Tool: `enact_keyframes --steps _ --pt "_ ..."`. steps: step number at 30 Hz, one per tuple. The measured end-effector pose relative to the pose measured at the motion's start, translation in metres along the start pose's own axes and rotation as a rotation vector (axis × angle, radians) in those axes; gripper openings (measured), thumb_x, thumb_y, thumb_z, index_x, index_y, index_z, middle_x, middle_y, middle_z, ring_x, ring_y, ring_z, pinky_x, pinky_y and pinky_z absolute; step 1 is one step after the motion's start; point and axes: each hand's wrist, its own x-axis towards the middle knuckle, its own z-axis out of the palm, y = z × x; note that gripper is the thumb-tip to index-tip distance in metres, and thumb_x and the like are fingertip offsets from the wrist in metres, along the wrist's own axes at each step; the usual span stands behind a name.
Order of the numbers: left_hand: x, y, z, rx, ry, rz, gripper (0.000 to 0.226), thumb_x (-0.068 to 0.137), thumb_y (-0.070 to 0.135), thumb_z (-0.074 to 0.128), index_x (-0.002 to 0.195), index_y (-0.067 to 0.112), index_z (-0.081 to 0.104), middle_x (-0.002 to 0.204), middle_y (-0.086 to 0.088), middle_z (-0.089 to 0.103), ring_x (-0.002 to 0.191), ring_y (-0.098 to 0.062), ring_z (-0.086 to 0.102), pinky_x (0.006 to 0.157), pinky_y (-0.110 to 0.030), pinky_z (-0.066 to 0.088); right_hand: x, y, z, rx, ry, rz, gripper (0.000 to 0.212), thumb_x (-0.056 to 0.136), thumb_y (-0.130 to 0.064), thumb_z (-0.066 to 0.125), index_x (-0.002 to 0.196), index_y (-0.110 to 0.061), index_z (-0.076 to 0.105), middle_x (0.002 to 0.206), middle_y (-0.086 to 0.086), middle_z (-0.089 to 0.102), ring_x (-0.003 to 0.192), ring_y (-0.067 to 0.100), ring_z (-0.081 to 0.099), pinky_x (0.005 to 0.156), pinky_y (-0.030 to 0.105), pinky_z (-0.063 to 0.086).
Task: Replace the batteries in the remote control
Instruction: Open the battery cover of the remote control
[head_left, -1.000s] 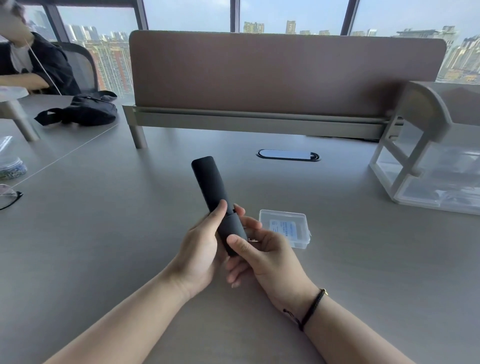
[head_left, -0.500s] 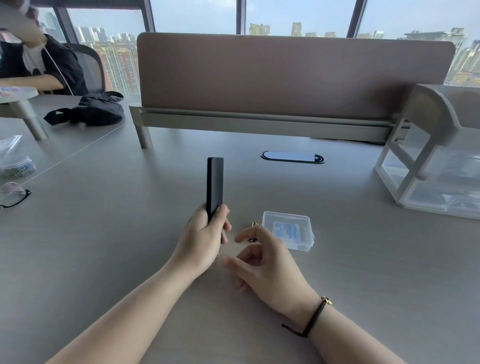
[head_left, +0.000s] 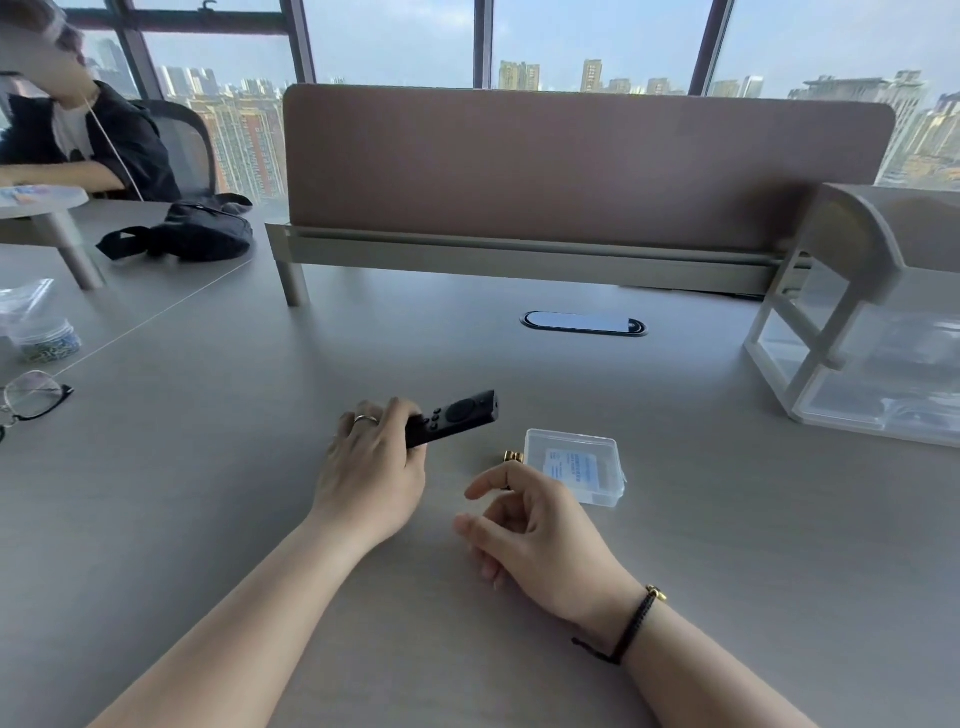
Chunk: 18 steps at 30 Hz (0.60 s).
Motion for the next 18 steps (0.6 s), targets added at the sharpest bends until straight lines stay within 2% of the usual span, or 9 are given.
enact_keyframes --steps 4,11,13,15,18 --pt "0.0006 -0.0004 -0.002 -0.053 -0.014 -0.016 0.014 0.096 0.027 0.048 0.11 0.023 0.05 0.11 -0.007 0.05 0.112 -0.034 0.043 0.084 -0.043 0.041 0.0 0.0 -0.0013 -0.013 0.013 -0.004 0.015 0.088 -0.022 0.072 0.097 -0.019 0.061 0.07 0.023 0.069 0.052 0.027 0.061 0.053 0.046 0.057" --pt "0.0046 -0.0011 -0.0053 -0.187 0.036 0.007 0.01 0.094 0.013 0.047 0.096 0.022 0.049 0.088 -0.006 0.057 0.095 -0.034 0.052 0.072 -0.042 0.041 0.0021 0.002 -0.0017 -0.001 0.015 -0.011 0.015 0.088 -0.021 0.071 0.097 -0.017 0.06 0.068 0.024 0.068 0.051 0.027 0.06 0.051 0.045 0.056" --pt "0.0044 0.0003 -0.0059 -0.244 0.002 -0.01 0.009 0.094 0.015 0.046 0.092 0.024 0.047 0.085 -0.004 0.055 0.094 -0.034 0.052 0.074 -0.044 0.043 0.0025 0.0034 -0.0018 -0.007 0.016 -0.014 0.014 0.087 -0.023 0.071 0.096 -0.019 0.06 0.068 0.023 0.068 0.051 0.028 0.06 0.051 0.048 0.055" --pt "0.0023 0.0015 -0.0044 -0.242 -0.063 -0.026 0.001 0.095 0.022 0.047 0.095 0.022 0.046 0.093 -0.005 0.055 0.102 -0.032 0.047 0.081 -0.044 0.042 0.0022 0.0038 -0.0017 -0.003 0.012 -0.011 0.014 0.087 -0.023 0.071 0.095 -0.02 0.06 0.068 0.023 0.068 0.051 0.029 0.06 0.052 0.05 0.055" --pt "0.0001 0.0036 -0.0027 -0.217 -0.185 -0.04 0.017 0.095 0.041 0.044 0.095 0.024 0.042 0.103 -0.004 0.051 0.107 -0.027 0.042 0.091 -0.043 0.039 0.0019 0.0036 -0.0013 0.001 0.005 -0.015 0.014 0.087 -0.024 0.071 0.095 -0.021 0.06 0.066 0.023 0.067 0.051 0.029 0.059 0.051 0.051 0.054"
